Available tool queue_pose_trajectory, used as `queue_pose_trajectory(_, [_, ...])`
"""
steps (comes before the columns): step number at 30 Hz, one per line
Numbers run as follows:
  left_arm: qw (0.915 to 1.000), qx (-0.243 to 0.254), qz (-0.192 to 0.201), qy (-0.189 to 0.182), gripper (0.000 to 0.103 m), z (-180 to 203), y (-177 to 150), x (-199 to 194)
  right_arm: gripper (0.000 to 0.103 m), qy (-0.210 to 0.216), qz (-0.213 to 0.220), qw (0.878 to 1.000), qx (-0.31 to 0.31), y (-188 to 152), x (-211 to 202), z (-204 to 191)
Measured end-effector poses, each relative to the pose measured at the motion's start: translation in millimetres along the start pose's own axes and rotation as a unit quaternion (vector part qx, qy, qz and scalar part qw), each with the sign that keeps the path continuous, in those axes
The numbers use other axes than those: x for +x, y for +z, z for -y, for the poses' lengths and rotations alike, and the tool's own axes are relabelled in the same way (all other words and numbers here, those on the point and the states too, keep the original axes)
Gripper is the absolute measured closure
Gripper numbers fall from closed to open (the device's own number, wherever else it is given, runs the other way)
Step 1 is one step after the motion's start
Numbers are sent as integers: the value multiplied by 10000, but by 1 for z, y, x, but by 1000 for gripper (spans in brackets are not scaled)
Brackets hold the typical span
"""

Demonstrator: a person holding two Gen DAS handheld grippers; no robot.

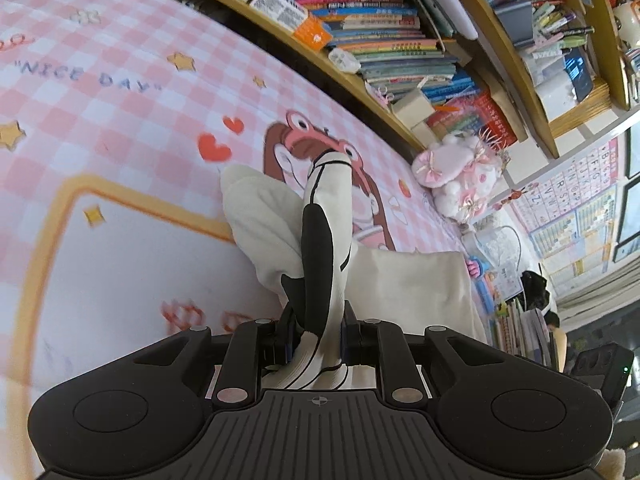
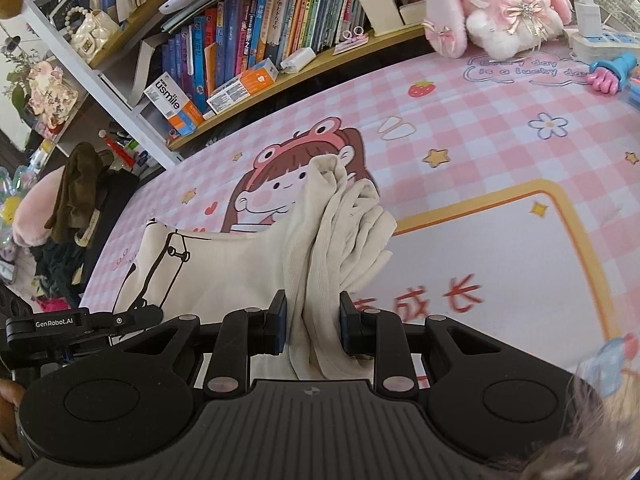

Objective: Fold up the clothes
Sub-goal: 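Carry the folded shirt with both grippers toward the bookshelf edge of the mat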

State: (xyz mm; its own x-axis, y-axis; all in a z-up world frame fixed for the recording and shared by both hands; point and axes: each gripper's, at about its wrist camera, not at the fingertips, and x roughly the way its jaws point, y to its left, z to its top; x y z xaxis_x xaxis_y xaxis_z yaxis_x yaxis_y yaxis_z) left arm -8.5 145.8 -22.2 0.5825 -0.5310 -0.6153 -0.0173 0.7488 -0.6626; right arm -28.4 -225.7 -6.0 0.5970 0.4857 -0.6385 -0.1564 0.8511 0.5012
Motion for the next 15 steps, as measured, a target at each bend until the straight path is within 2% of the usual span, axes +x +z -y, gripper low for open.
queue_pose_trajectory(10, [9995,-58,-25,-310,85,-38,36,-10,81,-169,200,9994,236,1,23,-43])
queue_pose_trajectory(15, [9989,-45,57,-471,85,-40,57,-5,81,-184,266,9990,323,11,29,-49])
